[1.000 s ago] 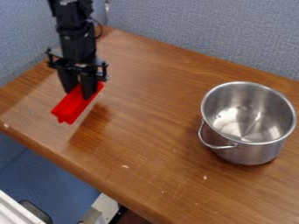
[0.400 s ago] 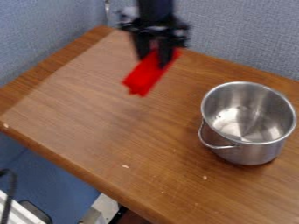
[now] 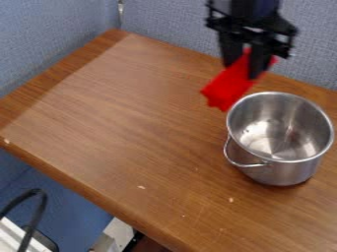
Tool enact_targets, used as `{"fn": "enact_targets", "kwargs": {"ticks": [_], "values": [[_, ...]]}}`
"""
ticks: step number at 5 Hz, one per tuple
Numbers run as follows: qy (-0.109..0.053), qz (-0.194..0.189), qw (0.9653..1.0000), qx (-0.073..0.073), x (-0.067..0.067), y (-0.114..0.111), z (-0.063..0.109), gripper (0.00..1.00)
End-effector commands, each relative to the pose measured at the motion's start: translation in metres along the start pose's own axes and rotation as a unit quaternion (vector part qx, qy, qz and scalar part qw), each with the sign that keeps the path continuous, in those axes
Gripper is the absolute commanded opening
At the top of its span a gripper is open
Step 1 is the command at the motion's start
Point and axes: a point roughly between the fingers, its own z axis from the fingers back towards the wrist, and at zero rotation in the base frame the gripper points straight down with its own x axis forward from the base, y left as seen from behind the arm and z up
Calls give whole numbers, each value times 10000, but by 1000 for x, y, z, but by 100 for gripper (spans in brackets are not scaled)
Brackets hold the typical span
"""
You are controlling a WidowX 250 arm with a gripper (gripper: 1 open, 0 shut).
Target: Put the red object in the metal pot
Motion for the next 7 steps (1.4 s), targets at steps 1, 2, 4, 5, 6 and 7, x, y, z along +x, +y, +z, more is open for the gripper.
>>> {"fn": "enact_targets", "kwargs": {"ticks": [1, 2, 4, 5, 6, 7], "values": [[-198, -323, 9993, -56, 10, -22, 8, 0], [-69, -470, 9988, -138, 8, -32, -2, 0], [178, -434, 9987, -183, 5, -30, -24, 0], [250, -387, 9988, -152, 5, -25, -35, 0], [271, -355, 9989, -119, 4, -20, -44, 0], [214, -271, 9993, -112, 4, -14, -41, 0]]}}
